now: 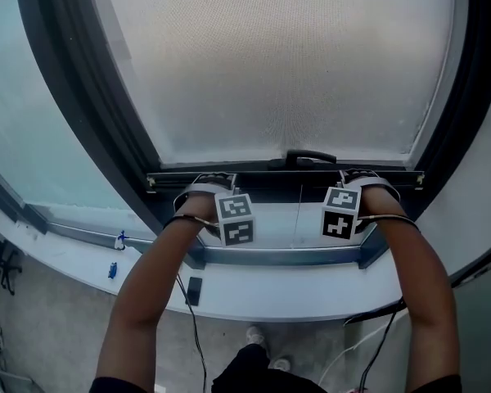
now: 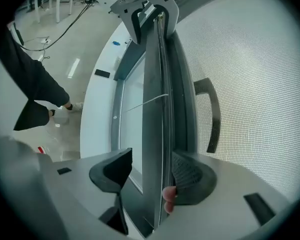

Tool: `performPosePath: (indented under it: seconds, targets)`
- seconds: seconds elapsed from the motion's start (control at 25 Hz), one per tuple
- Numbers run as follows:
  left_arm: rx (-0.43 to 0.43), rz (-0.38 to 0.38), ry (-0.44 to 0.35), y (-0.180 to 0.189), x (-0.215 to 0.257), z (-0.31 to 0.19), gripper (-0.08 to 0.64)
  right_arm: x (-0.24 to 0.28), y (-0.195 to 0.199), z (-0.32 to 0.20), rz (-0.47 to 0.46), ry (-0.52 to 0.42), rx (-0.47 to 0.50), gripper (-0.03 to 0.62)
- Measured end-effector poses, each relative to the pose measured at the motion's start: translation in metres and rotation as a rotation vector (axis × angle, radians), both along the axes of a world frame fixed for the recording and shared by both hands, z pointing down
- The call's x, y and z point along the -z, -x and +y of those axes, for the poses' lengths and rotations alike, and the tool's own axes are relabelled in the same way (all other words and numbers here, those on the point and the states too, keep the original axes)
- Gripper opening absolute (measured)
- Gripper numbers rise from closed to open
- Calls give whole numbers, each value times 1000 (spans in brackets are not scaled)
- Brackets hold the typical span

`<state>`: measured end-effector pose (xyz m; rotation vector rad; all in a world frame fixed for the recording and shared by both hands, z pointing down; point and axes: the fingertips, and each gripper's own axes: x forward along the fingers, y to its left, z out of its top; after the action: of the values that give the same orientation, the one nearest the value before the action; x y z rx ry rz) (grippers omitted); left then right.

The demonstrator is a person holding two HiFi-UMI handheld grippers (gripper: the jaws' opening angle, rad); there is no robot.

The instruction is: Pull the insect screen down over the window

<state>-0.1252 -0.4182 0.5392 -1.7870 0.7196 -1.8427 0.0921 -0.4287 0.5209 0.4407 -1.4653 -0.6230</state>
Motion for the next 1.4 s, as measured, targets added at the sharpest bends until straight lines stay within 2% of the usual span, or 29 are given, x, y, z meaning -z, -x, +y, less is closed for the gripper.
performPosePath:
  seconds: [0.24, 0.36, 0.44, 0.52, 0.6, 0.64, 0.76, 0.96, 1.24, 1.4]
  targets:
    - [-4, -15, 21, -1, -8, -2, 281, -6, -1, -1, -1, 55, -11, 255]
    - [2, 22, 80, -1, -8, 2, 281, -6, 1, 1, -5, 78, -2, 255]
    - [-2, 41, 86, -2, -6, 1, 268, -5, 1, -1, -7, 79, -3, 255]
    - [-3, 37, 66, -2, -5, -4, 239, -3, 0, -6, -2, 64, -2, 196]
    - [-2, 29, 41, -1, -7, -7, 239, -7, 1, -11, 3, 32, 7, 196]
    - [-5, 22, 21, -1, -8, -8, 204, -8, 1, -12, 2, 15, 12, 172]
    - [-15, 15, -29, -2, -7, -12, 204, -7, 0, -14, -21, -27, 24, 172]
    - [-35, 34, -68, 0, -5, -12, 204, -8, 2, -15, -39, -84, 35, 172]
    - [-42, 86, -139, 0, 0, -15, 181, -5, 2, -14, -57, -85, 51, 172]
    - [-30, 139, -166, -2, 4, -14, 181, -1, 2, -13, -73, -144, 60, 172]
